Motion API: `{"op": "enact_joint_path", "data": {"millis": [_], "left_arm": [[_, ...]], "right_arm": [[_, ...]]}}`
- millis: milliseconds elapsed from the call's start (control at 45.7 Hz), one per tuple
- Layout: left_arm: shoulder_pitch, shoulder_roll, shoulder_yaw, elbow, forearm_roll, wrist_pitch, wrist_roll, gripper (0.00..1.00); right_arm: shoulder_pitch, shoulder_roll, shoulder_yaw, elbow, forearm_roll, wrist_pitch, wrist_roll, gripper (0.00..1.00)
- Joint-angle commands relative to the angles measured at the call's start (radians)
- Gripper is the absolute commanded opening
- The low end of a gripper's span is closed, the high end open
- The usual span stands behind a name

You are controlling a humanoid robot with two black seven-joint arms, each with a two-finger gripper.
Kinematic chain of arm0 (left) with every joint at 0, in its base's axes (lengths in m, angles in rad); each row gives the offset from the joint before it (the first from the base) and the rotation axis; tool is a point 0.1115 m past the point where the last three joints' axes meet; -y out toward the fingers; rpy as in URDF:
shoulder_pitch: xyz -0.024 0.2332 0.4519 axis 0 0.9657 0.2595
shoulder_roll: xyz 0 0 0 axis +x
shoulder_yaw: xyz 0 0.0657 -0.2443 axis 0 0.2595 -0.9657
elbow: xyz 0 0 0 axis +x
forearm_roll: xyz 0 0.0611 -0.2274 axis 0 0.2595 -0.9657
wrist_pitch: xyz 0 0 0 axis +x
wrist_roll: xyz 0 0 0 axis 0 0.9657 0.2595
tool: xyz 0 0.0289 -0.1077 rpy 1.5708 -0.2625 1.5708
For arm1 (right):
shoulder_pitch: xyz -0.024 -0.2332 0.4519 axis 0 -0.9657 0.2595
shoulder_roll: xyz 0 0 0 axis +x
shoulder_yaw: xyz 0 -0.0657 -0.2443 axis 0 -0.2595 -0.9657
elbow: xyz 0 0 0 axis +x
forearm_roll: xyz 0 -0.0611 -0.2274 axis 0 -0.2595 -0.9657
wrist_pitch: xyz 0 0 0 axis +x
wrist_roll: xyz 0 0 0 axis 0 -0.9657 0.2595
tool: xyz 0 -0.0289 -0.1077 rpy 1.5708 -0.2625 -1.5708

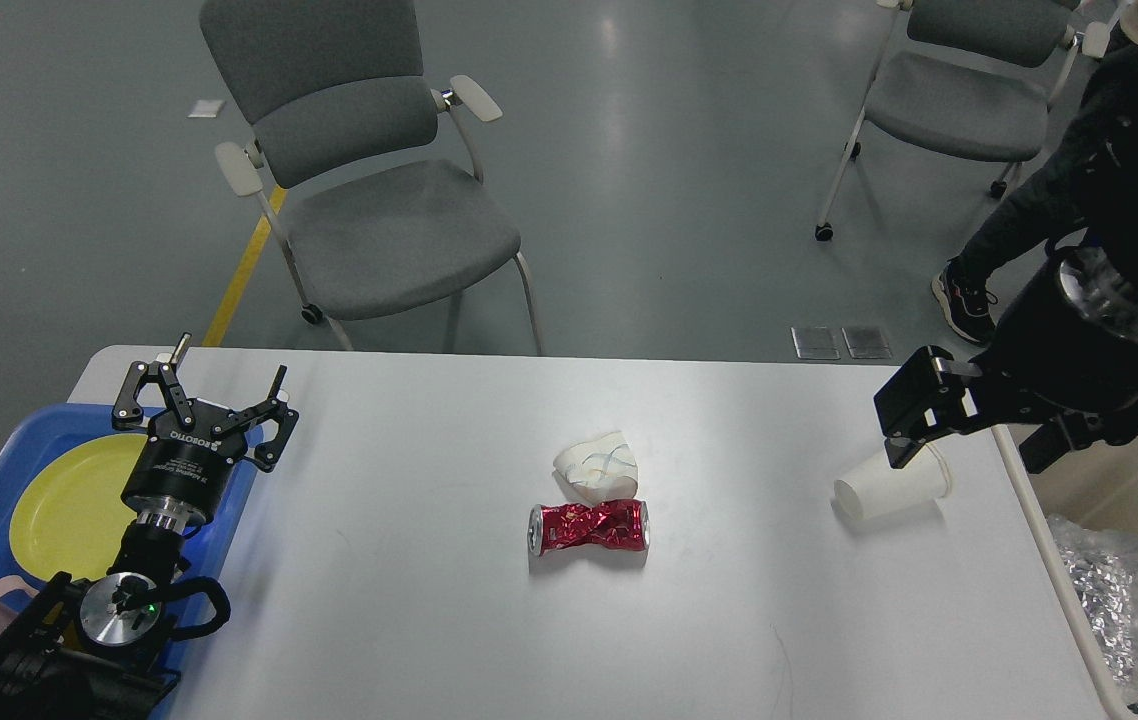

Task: Tidy desktop
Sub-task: 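Move the right gripper down to the white paper cup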

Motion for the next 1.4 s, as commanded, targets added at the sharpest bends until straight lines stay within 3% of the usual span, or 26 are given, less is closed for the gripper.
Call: {"op": "enact_joint_path", "data": {"millis": [0, 131, 591, 1029, 1204, 1379], "left_arm": [[0.000, -0.001, 0.000, 0.000, 0.000, 0.000, 0.000, 0.96], [0.000, -0.001, 0.000, 0.000, 0.000, 0.000, 0.000, 0.96], [0.000, -0.001, 0.000, 0.000, 0.000, 0.000, 0.000, 0.96], [0.001, -0.001, 0.000, 0.000, 0.000, 0.000, 0.000, 0.96], [0.001, -0.001, 0.000, 0.000, 0.000, 0.000, 0.000, 0.96], [0.000, -0.001, 0.000, 0.000, 0.000, 0.000, 0.000, 0.96]], "right_arm": [[-0.055, 0.000, -0.014, -0.054, 0.012, -0.058, -0.001, 0.99], [-0.205, -0.008, -0.018, -0.167, 0.199, -0.125, -0.004, 0.99], [-0.963, -0.007, 0.074, -0.816, 0.779, -0.274, -0.064, 1.00], [-1.362, 0.142, 0.259, -1.247, 0.769, -0.423, -0.075, 1.00], [-1.425, 0.179, 0.270, -1.293, 0.720, -0.467, -0.075, 1.00], [-1.488, 0.176, 0.368, -1.318, 0.698, -0.584, -0.070, 0.99]]}}
